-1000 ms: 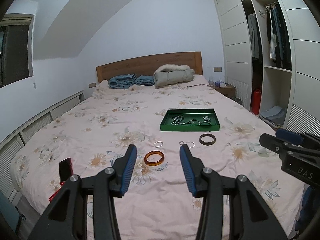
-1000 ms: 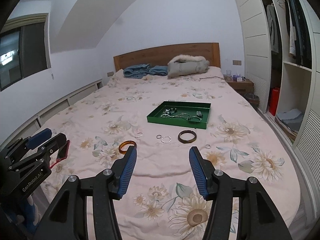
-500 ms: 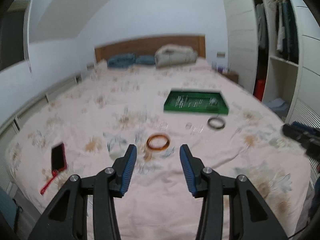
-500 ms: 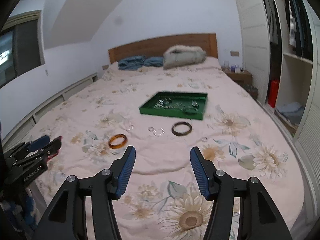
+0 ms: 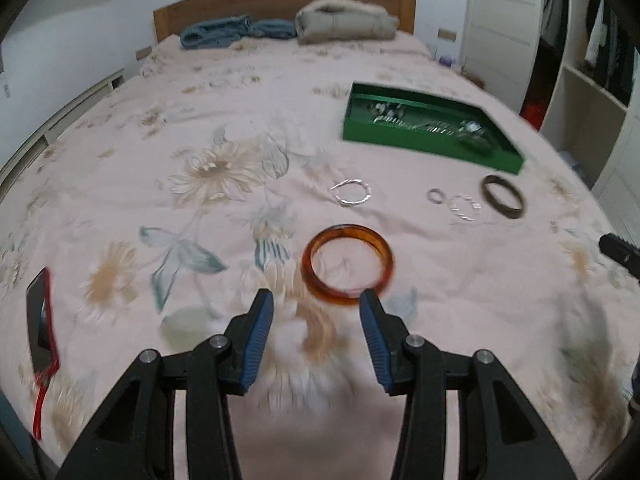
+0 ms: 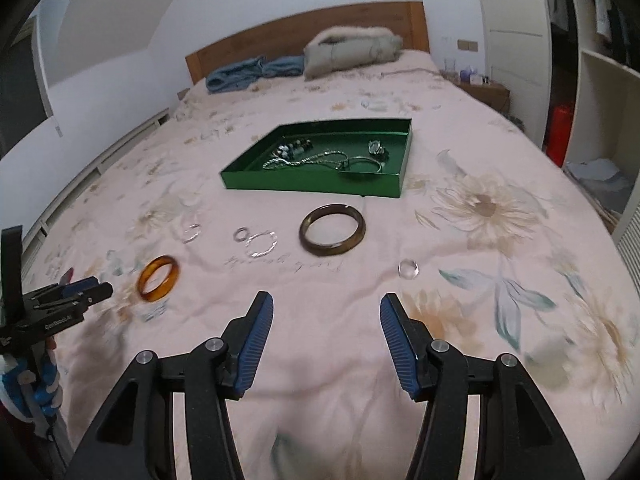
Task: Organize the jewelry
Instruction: 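Grasp the amber bangle with the left tool while the right tool grasps the dark brown bangle, then carry both bangles into the green tray and open both tools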
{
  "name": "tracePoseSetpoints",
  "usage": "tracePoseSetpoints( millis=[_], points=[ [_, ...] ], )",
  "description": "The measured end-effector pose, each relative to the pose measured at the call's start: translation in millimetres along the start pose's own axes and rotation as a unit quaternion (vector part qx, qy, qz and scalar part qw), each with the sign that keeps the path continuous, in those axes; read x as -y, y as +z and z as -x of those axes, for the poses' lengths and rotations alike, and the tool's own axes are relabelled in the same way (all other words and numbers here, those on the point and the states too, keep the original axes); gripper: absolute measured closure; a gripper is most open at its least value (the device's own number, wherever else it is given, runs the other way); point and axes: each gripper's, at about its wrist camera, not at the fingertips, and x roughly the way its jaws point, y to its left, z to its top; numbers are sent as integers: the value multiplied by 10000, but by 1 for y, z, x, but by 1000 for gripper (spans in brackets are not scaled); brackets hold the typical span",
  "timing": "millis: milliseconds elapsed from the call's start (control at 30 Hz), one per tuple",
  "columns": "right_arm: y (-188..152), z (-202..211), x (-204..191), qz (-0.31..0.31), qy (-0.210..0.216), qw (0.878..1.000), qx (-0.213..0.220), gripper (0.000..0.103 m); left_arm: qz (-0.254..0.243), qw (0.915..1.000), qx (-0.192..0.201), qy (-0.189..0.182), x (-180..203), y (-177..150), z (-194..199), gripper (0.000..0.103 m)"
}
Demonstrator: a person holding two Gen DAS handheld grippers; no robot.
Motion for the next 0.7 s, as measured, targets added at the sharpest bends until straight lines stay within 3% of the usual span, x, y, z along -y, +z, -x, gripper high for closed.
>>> tracePoseSetpoints(
  millis=[367,633,667,700],
  points=[
    [58,-110,23,95,-65,9988,-480,51,-417,9971,-633,-7,1,26,-90,61],
    [58,-165,21,495,-210,9938,-978,60,-653,9953,-710,-50,5,24,-108,62],
    [58,-168,18,583,-256,9933,-963,69,-682,9953,-683,-40,8,25,-108,68],
    [59,-169,16,634,-267,9934,-922,88,-693,9954,-661,-91,9,26,-108,73]
  ],
)
